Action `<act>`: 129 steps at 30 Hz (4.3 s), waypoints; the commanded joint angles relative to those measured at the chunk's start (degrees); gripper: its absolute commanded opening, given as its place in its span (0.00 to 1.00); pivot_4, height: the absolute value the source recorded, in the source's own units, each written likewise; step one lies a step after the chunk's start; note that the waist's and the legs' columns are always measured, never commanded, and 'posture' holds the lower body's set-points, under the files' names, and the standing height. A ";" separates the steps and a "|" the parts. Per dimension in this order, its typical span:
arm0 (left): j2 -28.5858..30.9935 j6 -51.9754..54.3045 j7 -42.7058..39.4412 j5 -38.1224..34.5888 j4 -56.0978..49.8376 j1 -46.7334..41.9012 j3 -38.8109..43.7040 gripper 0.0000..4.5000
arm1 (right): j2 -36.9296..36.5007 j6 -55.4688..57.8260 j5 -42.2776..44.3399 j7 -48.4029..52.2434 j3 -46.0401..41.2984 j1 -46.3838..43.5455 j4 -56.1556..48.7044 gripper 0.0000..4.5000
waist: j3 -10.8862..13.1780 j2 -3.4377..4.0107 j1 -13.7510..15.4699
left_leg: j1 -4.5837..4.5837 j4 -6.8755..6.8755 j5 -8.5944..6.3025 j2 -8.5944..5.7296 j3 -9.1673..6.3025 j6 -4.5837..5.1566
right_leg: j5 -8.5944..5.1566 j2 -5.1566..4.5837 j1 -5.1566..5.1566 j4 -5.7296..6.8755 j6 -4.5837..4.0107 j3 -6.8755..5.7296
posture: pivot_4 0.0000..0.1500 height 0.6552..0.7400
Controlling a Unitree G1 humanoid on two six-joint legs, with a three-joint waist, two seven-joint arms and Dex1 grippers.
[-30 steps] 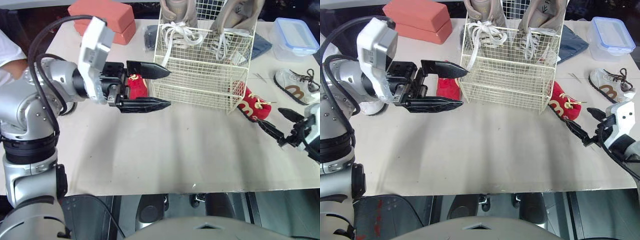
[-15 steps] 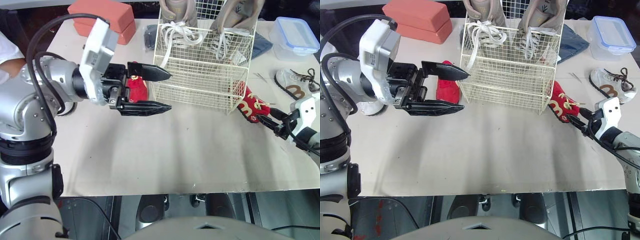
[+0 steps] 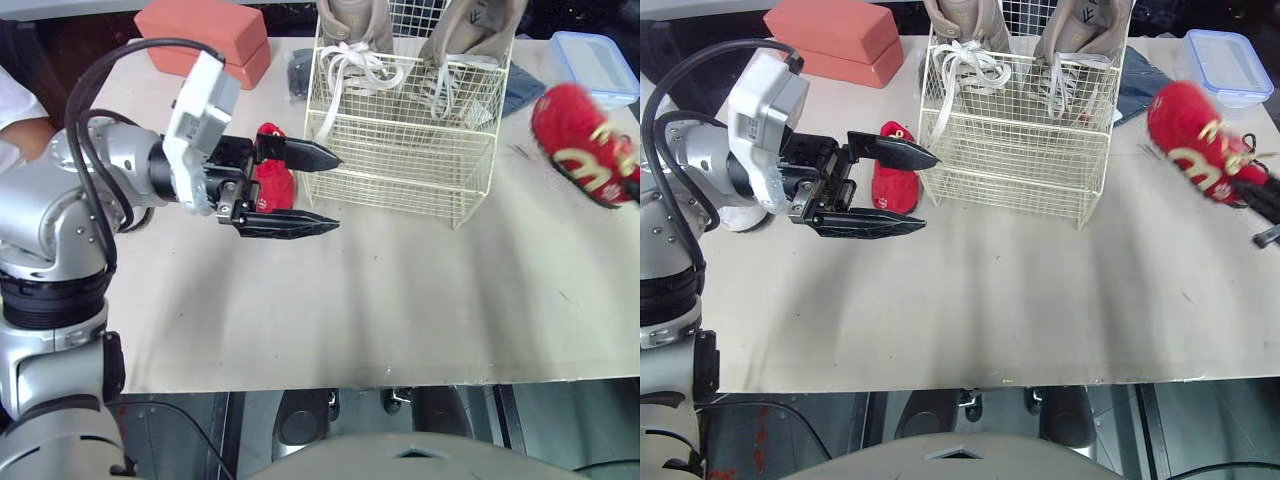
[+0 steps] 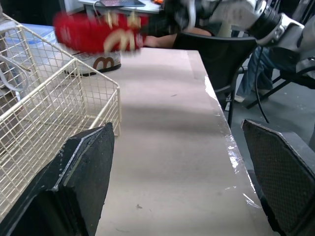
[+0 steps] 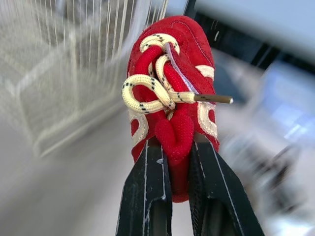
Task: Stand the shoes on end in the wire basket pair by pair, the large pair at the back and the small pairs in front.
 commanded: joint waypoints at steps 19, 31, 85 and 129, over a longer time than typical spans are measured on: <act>-0.26 -4.65 -7.91 7.04 7.89 -10.79 -4.50 1.00 | -7.02 -49.51 -23.31 26.25 40.08 -31.00 0.31 0.00 | 0.04 -0.05 0.22 | -0.13 -0.26 0.01 -0.02 0.02 -0.01 | 0.03 0.02 0.07 -0.57 0.04 -0.11 | 1.00 0.36; -7.66 -0.82 1.14 13.35 5.29 -11.88 -13.37 1.00 | 0.42 -67.18 -32.43 19.69 46.77 -40.77 8.15 0.00 | 0.05 -0.05 0.11 | -0.09 -0.21 0.03 -0.01 0.05 -0.03 | 0.04 0.03 0.08 -0.49 0.02 -0.09 | 1.00 0.36; -26.61 -14.75 17.66 14.59 10.68 -4.68 -2.01 0.65 | 15.95 7.38 31.26 -42.01 31.45 -34.70 -12.29 0.00 | 0.00 0.00 0.08 | -0.03 -0.25 0.01 -0.04 -0.07 0.01 | 0.21 0.03 0.26 -0.54 -0.20 -0.16 | 1.00 0.36; -7.57 -4.16 21.95 11.28 12.51 -0.98 10.52 0.77 | 3.78 17.58 0.99 -14.79 28.45 -28.70 -12.23 1.00 | 0.00 0.00 0.01 | -0.05 -0.42 0.01 -0.01 -0.04 0.00 | 0.10 0.05 0.15 -0.64 -0.05 -0.14 | 1.00 0.36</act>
